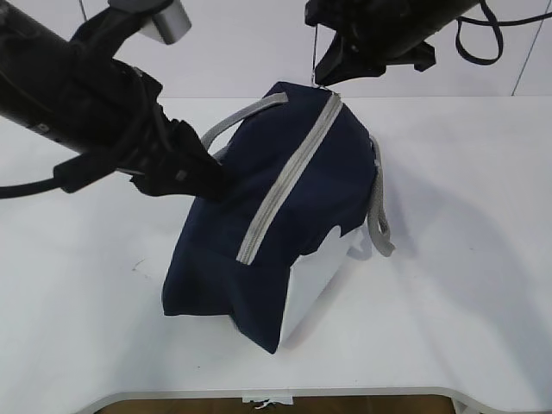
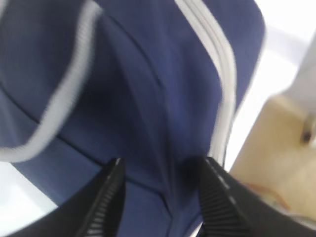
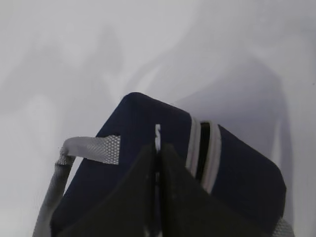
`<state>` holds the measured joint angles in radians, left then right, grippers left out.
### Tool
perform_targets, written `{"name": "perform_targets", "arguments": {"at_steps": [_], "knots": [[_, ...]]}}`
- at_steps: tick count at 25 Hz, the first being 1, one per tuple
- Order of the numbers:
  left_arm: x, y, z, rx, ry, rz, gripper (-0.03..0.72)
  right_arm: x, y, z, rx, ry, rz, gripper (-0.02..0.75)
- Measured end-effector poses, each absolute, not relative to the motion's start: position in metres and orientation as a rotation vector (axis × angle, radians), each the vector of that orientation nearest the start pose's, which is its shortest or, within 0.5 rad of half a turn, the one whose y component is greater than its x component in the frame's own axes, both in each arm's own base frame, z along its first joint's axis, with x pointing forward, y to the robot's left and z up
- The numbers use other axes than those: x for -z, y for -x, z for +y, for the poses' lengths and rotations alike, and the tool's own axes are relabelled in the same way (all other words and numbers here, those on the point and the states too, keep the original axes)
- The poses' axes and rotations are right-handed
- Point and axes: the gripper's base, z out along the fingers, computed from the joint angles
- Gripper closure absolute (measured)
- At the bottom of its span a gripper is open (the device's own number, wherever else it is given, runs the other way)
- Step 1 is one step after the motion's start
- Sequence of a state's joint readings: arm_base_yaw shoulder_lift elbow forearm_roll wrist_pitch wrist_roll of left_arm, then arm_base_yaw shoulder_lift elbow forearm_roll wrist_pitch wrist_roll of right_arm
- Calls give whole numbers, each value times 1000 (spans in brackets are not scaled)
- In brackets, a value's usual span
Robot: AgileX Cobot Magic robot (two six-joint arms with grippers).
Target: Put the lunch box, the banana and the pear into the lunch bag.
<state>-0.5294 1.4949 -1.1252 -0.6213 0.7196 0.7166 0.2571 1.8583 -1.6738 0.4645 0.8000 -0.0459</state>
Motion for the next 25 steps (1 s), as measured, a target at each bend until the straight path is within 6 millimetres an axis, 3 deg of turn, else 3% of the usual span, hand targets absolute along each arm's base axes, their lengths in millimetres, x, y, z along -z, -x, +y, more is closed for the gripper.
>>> {"name": "perform_targets", "arguments": {"at_steps": [6, 11, 20, 23, 25], "knots": [[-308, -258, -194, 743, -841, 2210, 272, -318, -402, 142, -725, 139, 2448, 737], [-319, -270, -202, 777, -792, 2172, 269, -319, -401, 144, -759, 156, 2442, 737], [-292, -295, -218, 803, -785, 2254, 270, -320, -401, 145, -765, 168, 2436, 737], [-290, -295, -218, 805, -788, 2262, 355, -325, -402, 145, -765, 179, 2418, 737], [-292, -296, -218, 793, -801, 2252, 522, -327, -402, 145, -764, 182, 2412, 737]]}}
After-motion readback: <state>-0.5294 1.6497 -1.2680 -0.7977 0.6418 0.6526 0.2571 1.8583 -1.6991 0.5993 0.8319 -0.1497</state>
